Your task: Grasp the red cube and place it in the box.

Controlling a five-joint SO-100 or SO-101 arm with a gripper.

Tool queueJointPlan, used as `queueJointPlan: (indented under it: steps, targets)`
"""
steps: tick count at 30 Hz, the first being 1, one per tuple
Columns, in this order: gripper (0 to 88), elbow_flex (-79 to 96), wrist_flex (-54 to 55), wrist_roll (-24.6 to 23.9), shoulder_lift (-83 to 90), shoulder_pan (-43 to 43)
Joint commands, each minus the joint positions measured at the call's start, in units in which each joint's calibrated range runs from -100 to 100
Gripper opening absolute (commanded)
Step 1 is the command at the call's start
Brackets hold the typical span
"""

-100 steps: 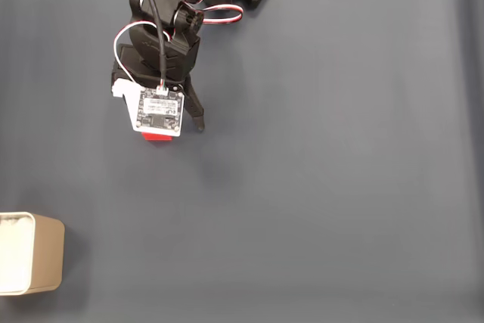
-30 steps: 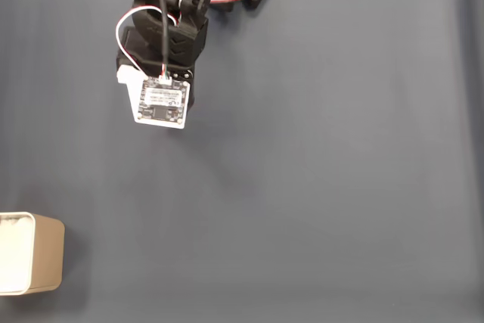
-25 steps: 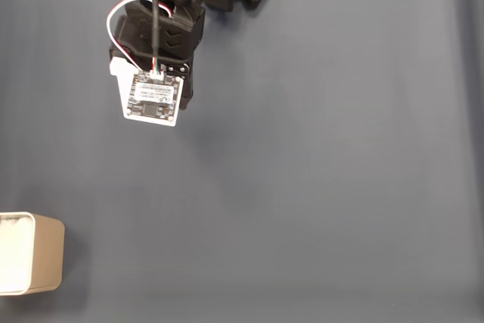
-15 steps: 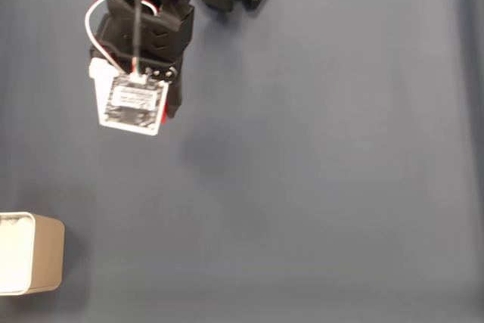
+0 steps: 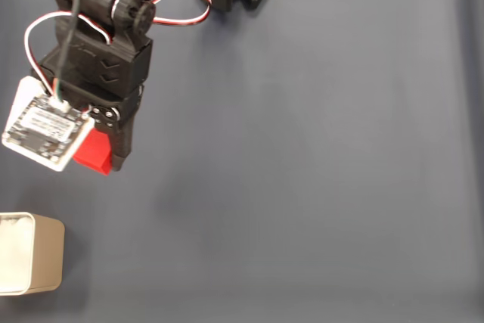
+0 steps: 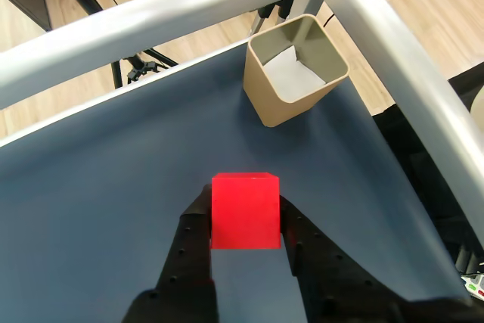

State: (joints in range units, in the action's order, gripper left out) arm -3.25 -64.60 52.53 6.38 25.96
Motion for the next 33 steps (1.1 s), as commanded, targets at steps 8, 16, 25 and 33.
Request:
queueJointPlan:
  steps: [8, 16, 25, 33]
  targets:
    - [0.0, -22.66, 1.24, -3.61, -12.8, 1.24]
    - [0.0, -31.6, 1.48, -4.54, -19.47, 1.24]
    - [0.2, -42.46, 1.48, -5.32, -27.87, 1.73]
    - [0.2, -49.76, 3.2, -6.06, -33.68, 2.94]
